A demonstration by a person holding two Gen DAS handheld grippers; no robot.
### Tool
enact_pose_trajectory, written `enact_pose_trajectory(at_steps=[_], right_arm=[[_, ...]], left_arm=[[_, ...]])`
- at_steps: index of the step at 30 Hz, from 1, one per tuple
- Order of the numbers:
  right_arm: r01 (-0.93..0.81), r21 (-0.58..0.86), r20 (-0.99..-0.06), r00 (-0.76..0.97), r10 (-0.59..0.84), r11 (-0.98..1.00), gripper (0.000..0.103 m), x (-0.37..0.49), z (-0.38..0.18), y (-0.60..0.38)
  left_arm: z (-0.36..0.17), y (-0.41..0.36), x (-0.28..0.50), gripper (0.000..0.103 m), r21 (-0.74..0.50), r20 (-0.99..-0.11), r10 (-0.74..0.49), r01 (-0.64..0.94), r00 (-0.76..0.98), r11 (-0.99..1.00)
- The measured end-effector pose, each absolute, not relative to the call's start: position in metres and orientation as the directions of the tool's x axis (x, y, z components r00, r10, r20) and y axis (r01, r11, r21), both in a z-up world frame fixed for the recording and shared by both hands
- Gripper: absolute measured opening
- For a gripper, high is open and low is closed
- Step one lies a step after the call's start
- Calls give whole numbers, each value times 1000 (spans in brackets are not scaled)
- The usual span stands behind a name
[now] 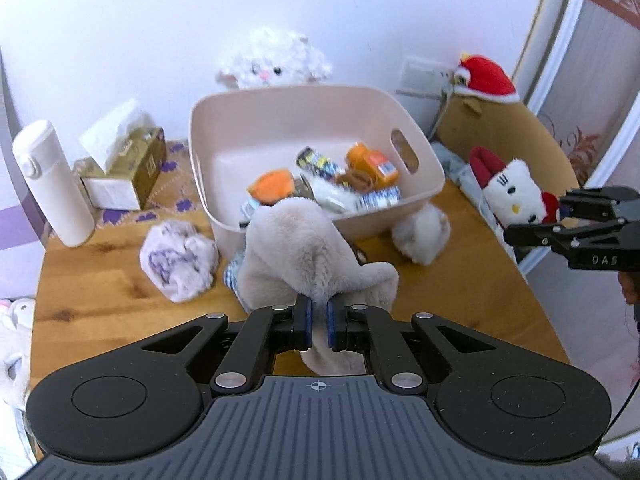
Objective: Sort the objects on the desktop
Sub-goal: 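Carry the beige cloth and white plush into the basket and open both tools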
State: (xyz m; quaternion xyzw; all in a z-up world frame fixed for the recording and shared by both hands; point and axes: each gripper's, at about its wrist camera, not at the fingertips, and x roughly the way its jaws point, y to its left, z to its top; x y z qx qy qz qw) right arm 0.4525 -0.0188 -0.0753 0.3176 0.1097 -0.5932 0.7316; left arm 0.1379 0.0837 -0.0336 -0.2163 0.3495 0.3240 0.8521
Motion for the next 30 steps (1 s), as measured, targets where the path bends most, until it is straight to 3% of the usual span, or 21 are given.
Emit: enact_pose_trajectory(at_steps=[24,30], right_arm=[[960,271,-482,201,-853,73,38,424,-53,-106],[962,261,-508,209,-836,81,38,427,-61,-131]], left_arm=[[1,186,198,6,-86,-602,526,-703,601,706],[-19,212,225,6,-58,-637,530,-721,559,691]])
